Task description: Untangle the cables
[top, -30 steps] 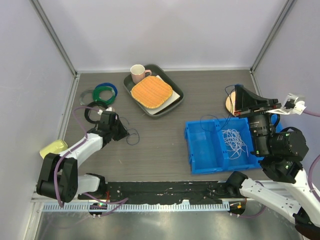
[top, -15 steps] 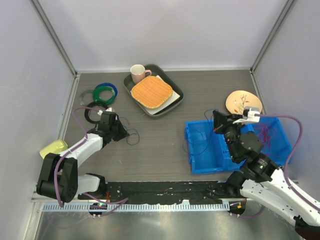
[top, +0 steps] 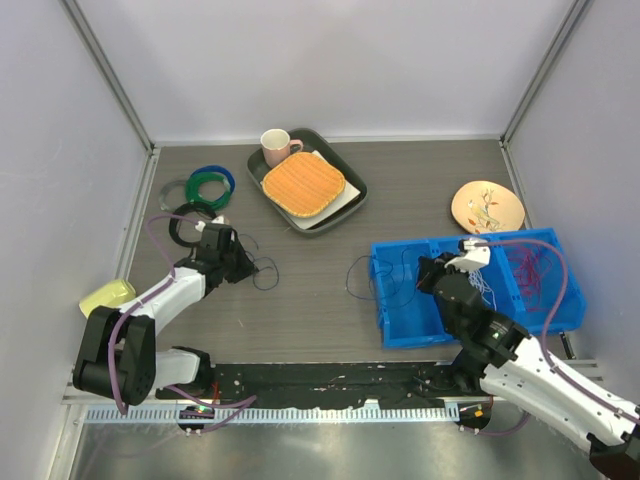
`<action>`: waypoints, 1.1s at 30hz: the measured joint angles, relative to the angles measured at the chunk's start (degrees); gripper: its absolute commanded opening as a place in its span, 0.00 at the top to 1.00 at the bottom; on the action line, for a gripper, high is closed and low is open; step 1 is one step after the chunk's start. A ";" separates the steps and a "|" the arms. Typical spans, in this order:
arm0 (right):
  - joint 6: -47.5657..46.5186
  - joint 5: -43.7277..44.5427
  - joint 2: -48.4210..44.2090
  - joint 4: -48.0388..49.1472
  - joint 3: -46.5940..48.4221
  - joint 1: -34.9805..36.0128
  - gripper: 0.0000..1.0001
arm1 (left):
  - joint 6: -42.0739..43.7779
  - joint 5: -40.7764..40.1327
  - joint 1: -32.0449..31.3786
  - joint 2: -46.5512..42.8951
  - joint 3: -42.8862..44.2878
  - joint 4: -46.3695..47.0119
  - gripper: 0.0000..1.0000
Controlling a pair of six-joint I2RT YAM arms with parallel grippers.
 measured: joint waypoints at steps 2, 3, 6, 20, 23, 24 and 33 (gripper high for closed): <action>1.46 1.09 3.54 -2.32 0.02 0.00 0.88 | 0.00 0.15 0.00 -0.13 0.00 -0.04 1.00; 2.01 1.49 4.96 -3.26 0.04 0.00 0.82 | -0.02 0.17 0.00 -0.28 0.00 -0.11 1.00; 3.54 2.34 9.86 -7.13 0.63 0.00 0.61 | -0.02 0.17 0.00 -1.25 0.00 -0.24 1.00; -8.98 -5.99 16.94 -6.32 9.44 3.41 0.26 | 0.00 0.15 0.00 -1.99 0.00 -0.70 1.00; -15.10 -9.75 21.24 -4.66 12.46 8.00 0.26 | 0.00 0.17 0.00 -1.99 0.00 -0.66 1.00; -17.07 -10.93 23.45 -4.44 13.75 9.97 0.25 | 0.00 0.17 0.00 -1.99 0.00 -0.66 1.00; -27.82 -9.01 53.86 -11.10 28.89 23.87 0.26 | 0.00 0.13 0.00 -1.99 -0.09 -0.59 1.00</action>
